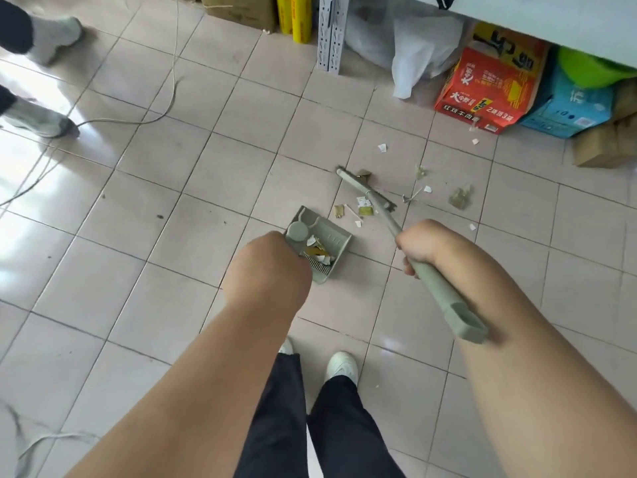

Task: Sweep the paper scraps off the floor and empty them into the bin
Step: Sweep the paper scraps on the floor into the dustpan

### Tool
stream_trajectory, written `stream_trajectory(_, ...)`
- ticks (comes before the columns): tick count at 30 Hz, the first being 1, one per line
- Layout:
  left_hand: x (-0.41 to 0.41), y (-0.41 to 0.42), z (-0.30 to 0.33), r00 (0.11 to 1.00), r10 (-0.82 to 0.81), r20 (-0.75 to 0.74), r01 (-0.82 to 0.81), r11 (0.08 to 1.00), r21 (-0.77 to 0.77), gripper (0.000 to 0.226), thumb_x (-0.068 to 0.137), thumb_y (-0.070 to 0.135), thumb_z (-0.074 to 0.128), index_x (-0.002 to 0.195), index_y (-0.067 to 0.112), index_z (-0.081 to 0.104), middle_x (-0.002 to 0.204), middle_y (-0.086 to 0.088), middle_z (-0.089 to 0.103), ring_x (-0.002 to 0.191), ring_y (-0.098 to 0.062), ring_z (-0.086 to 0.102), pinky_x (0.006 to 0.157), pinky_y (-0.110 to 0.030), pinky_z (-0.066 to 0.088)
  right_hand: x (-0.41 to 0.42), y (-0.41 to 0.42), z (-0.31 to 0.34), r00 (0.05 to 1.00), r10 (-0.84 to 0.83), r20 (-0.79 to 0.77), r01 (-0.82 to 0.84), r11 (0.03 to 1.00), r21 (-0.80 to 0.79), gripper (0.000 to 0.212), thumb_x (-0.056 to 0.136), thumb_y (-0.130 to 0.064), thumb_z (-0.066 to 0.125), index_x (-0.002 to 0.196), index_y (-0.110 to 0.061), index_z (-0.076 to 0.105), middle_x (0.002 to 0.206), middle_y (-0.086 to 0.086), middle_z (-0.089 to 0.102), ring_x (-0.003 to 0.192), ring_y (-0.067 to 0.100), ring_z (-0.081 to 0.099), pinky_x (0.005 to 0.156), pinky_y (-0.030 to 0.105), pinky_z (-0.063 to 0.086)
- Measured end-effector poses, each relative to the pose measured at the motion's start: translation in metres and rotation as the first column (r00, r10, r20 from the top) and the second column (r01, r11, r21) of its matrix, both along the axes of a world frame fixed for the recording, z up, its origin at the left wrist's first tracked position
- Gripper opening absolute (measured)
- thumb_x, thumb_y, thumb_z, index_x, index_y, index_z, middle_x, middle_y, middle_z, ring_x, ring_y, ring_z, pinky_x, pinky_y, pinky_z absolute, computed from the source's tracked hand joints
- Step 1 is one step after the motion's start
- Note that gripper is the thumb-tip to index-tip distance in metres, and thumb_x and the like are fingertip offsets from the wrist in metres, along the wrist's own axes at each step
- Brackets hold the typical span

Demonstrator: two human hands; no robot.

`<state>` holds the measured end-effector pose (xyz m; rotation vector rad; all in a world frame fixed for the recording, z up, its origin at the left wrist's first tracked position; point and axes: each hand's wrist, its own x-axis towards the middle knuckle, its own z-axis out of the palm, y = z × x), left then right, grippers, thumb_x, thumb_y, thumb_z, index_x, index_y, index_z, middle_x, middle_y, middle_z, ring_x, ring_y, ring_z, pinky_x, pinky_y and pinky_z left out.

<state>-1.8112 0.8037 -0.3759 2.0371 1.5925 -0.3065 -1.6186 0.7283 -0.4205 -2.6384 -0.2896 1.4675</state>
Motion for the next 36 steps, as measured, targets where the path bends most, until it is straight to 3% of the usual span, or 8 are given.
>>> stream_trajectory(3, 0.004, 0.016, 0.000, 1.000, -0.016, -0.003, 0.016, 1.000, -0.016, 0.013, 0.080, 0.019, 0.047, 0.067, 0.019, 0.043, 0.062, 0.002, 0.049, 0.055, -0.019, 0.046, 0.043, -0.023, 0.028, 0.003, 0.019, -0.006, 1.000, -0.009, 0.015, 0.009, 1.000, -0.013, 0.023, 0.092, -0.007, 0.041, 0.106, 0.006, 0.055, 0.043, 0.012, 0.057, 0.049, 0.025, 0.063, 0.059, 0.028, 0.054)
stream_trajectory(6, 0.006, 0.032, 0.000, 1.000, -0.014, 0.013, 0.014, 0.999, -0.043, 0.016, 0.080, 0.020, 0.046, 0.065, 0.019, 0.043, 0.062, 0.001, 0.052, 0.053, -0.017, 0.047, 0.042, -0.023, 0.030, -0.002, 0.034, -0.016, 1.000, -0.019, -0.015, 0.018, 0.999, -0.038, 0.028, 0.095, -0.009, 0.036, 0.118, 0.000, 0.049, 0.024, 0.007, 0.047, 0.015, 0.015, 0.043, 0.028, 0.010, 0.031)
stream_trajectory(13, 0.012, 0.048, -0.005, 0.998, -0.051, 0.039, 0.053, 0.996, -0.066, 0.008, 0.079, 0.020, 0.047, 0.072, 0.017, 0.048, 0.065, 0.000, 0.054, 0.056, -0.021, 0.050, 0.043, -0.023, 0.030, -0.035, 0.024, -0.025, 0.993, 0.014, -0.116, -0.025, 0.996, -0.088, 0.023, 0.087, -0.006, 0.036, 0.101, 0.003, 0.052, 0.030, 0.007, 0.052, 0.022, 0.017, 0.049, 0.032, 0.011, 0.033)
stream_trajectory(18, 0.012, 0.058, -0.005, 0.997, -0.063, 0.048, 0.067, 0.995, -0.068, 0.013, 0.078, 0.022, 0.048, 0.066, 0.020, 0.043, 0.063, 0.001, 0.055, 0.054, -0.018, 0.050, 0.042, -0.023, 0.031, -0.032, -0.005, -0.001, 0.969, -0.170, -0.179, 0.171, 0.985, -0.011, 0.018, 0.089, -0.007, 0.036, 0.089, -0.008, 0.054, 0.056, 0.010, 0.050, 0.026, 0.016, 0.045, 0.039, 0.014, 0.038)
stream_trajectory(22, 0.012, 0.060, -0.006, 0.996, -0.071, 0.047, 0.073, 0.996, -0.046, 0.017, 0.079, 0.025, 0.047, 0.064, 0.020, 0.041, 0.061, 0.002, 0.054, 0.052, -0.015, 0.048, 0.042, -0.022, 0.029, -0.021, -0.009, 0.010, 0.962, -0.234, -0.140, 0.241, 0.970, 0.037, 0.019, 0.087, -0.009, 0.038, 0.087, -0.015, 0.056, 0.056, 0.009, 0.049, 0.025, 0.017, 0.045, 0.039, 0.015, 0.038)
stream_trajectory(27, 0.010, 0.060, -0.006, 0.997, -0.065, 0.028, 0.066, 0.997, -0.048, 0.017, 0.079, 0.024, 0.047, 0.064, 0.021, 0.040, 0.061, 0.003, 0.053, 0.052, -0.013, 0.046, 0.041, -0.023, 0.027, -0.003, 0.039, -0.025, 0.998, -0.060, -0.032, 0.062, 0.997, 0.044, 0.017, 0.091, -0.007, 0.035, 0.096, -0.003, 0.050, 0.058, 0.016, 0.056, 0.036, 0.023, 0.055, 0.042, 0.019, 0.042)
stream_trajectory(32, 0.009, 0.061, -0.007, 0.998, -0.061, 0.026, 0.062, 0.997, -0.047, 0.009, 0.079, 0.024, 0.046, 0.071, 0.020, 0.046, 0.062, 0.002, 0.054, 0.052, -0.013, 0.047, 0.041, -0.022, 0.027, -0.019, 0.065, -0.048, 0.983, 0.176, -0.061, -0.180, 0.980, -0.086, 0.019, 0.096, -0.012, 0.042, 0.107, 0.001, 0.048, 0.022, 0.001, 0.046, 0.017, 0.010, 0.046, 0.025, 0.008, 0.024)
stream_trajectory(36, 0.010, 0.061, -0.007, 0.998, -0.058, 0.022, 0.059, 0.997, -0.055, 0.010, 0.078, 0.023, 0.046, 0.069, 0.020, 0.044, 0.062, 0.002, 0.054, 0.052, -0.014, 0.047, 0.041, -0.023, 0.027, -0.045, 0.037, -0.031, 0.983, 0.078, -0.167, -0.090, 0.994, -0.065, 0.012, 0.092, -0.009, 0.036, 0.102, -0.005, 0.043, 0.038, 0.008, 0.056, 0.023, 0.017, 0.050, 0.032, 0.012, 0.035)
